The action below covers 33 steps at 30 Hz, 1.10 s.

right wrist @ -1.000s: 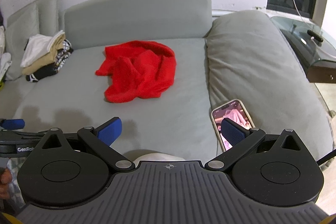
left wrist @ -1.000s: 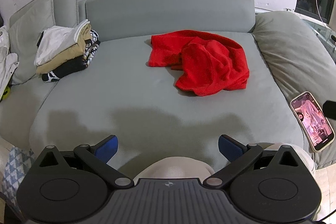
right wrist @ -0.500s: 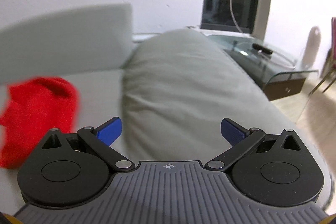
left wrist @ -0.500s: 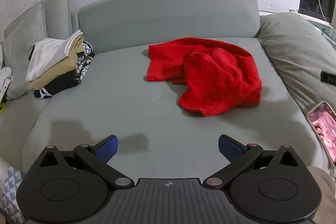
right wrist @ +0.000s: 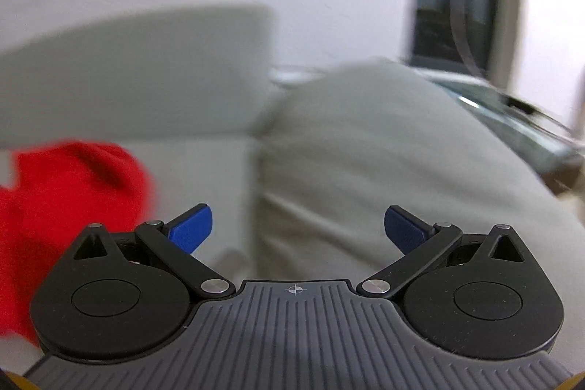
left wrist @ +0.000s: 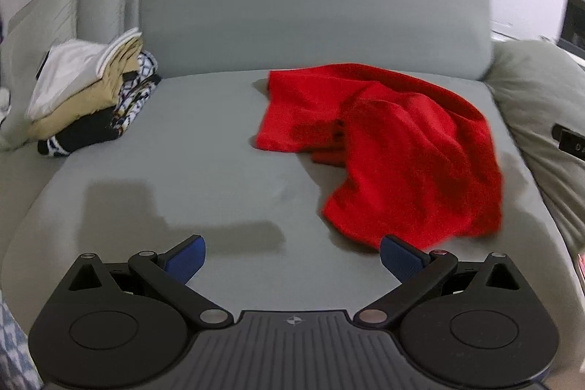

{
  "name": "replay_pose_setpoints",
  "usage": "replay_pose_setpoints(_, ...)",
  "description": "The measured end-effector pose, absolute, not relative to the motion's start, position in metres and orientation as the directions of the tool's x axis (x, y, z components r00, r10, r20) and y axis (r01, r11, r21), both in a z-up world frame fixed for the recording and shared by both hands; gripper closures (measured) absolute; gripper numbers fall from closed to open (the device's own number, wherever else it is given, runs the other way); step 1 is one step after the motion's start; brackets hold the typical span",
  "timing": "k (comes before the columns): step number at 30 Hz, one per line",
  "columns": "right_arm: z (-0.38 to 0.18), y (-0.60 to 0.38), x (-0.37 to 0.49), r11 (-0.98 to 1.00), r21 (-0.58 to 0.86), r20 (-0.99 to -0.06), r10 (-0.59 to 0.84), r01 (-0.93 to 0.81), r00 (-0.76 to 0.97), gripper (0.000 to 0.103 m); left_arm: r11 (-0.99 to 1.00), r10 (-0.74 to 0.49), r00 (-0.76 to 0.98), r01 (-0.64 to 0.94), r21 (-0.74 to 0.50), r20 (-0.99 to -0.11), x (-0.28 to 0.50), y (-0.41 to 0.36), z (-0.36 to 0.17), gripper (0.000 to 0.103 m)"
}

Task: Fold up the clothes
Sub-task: 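Reach the right gripper to the red shirt and close on it, then close the left gripper on the red shirt while the right gripper holds it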

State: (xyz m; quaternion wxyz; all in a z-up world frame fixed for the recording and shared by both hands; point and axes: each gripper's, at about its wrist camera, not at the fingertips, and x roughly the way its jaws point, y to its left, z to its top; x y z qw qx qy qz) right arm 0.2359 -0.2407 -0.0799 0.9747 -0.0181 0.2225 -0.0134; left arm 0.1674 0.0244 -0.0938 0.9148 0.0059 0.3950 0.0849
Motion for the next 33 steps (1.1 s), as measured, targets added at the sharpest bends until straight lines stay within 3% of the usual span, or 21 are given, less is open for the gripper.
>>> replay_pose_setpoints(7, -0.058, -0.138, 0.220, 0.923, -0.096, -0.439, 0.297, -0.373, 0.848, 0.000, 0.963, 0.203, 0.608, -0.265, 0.046, -0.767, 0.164, 0.051, -0.108, 0.001)
replay_pose_setpoints(13, -0.068, -0.083, 0.164, 0.714, -0.188, -0.527, 0.506, -0.674, 0.683, 0.001, 0.920, 0.267, 0.581, -0.391, 0.024, -0.769, 0.146, 0.089, -0.102, 0.001)
replay_pose_setpoints(16, -0.084, -0.063, 0.145, 0.617, -0.278, -0.576, 0.506, -0.736, 0.642, 0.008, 0.909, 0.281, 0.578, -0.417, 0.019, -0.766, 0.143, 0.100, -0.101, 0.001)
replay_pose_setpoints(20, -0.104, -0.044, 0.150, 0.603, -0.278, -0.659, 0.446, -0.748, 0.605, 0.025, 0.910, 0.278, 0.573, -0.414, 0.021, -0.771, 0.138, 0.099, -0.099, 0.001)
replay_pose_setpoints(25, -0.118, -0.053, 0.156, 0.622, -0.366, -0.647, 0.365, -0.692, 0.670, 0.027, 0.912, 0.277, 0.575, -0.409, 0.023, -0.769, 0.138, 0.096, -0.098, 0.001)
replay_pose_setpoints(27, -0.115, -0.055, 0.157, 0.637, -0.364, -0.633, 0.365, -0.679, 0.682, 0.044, 0.917, 0.276, 0.584, -0.398, 0.028, -0.764, 0.138, 0.092, -0.096, 0.001)
replay_pose_setpoints(28, -0.113, -0.056, 0.159, 0.648, -0.337, -0.637, 0.377, -0.683, 0.672, 0.062, 0.920, 0.278, 0.589, -0.391, 0.033, -0.759, 0.136, 0.090, -0.095, 0.001)
replay_pose_setpoints(29, -0.109, -0.059, 0.163, 0.663, -0.296, -0.648, 0.389, -0.687, 0.655, 0.089, 0.922, 0.279, 0.593, -0.386, 0.038, -0.755, 0.136, 0.089, -0.094, 0.001)
replay_pose_setpoints(30, -0.105, -0.060, 0.166, 0.680, -0.267, -0.654, 0.393, -0.683, 0.647, 0.097, 0.923, 0.280, 0.595, -0.382, 0.042, -0.754, 0.135, 0.087, -0.093, 0.001)
replay_pose_setpoints(33, -0.092, -0.067, 0.176, 0.732, -0.198, -0.642, 0.406, -0.652, 0.650, 0.098, 0.926, 0.282, 0.596, -0.373, 0.052, -0.752, 0.133, 0.084, -0.092, 0.001)
